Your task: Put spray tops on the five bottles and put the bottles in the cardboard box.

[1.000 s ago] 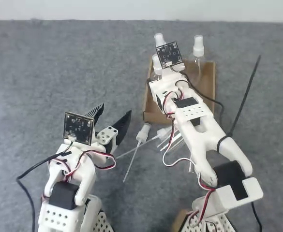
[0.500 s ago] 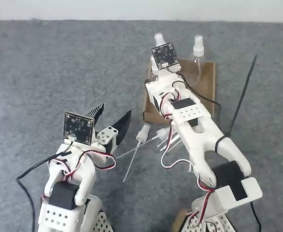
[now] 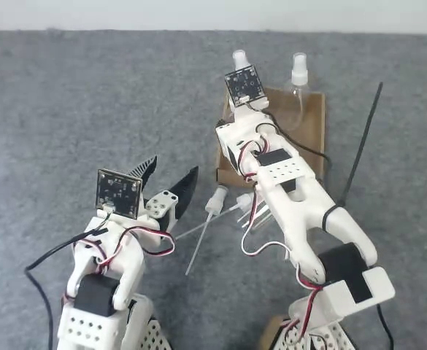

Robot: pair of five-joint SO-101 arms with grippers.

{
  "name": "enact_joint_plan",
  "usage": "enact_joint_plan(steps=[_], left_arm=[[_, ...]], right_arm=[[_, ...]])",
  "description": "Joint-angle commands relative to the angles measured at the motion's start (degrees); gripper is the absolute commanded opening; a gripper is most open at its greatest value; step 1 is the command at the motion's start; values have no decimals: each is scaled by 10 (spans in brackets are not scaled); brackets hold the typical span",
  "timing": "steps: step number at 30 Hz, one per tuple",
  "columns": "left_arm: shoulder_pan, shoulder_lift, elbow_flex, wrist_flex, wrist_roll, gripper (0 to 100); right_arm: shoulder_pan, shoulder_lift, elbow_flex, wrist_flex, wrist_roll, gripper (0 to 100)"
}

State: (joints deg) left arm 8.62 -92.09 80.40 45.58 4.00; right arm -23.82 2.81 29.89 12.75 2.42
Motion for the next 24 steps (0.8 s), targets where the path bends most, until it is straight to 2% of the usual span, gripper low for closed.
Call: enact_joint_plan(steps=[1, 14, 20, 24], left_arm=[[-3, -8, -4, -14, -2, 246], [-3, -8, -4, -14, -2, 246], [-3, -8, -4, -14, -2, 246], [-3, -8, -4, -14, -2, 246]], right_arm=[[-4, -12, -11, -9, 9, 188], [-4, -15, -11, -10, 10, 191], [-4, -15, -11, -8, 10, 310], [-5, -15, -11, -8, 10, 325]])
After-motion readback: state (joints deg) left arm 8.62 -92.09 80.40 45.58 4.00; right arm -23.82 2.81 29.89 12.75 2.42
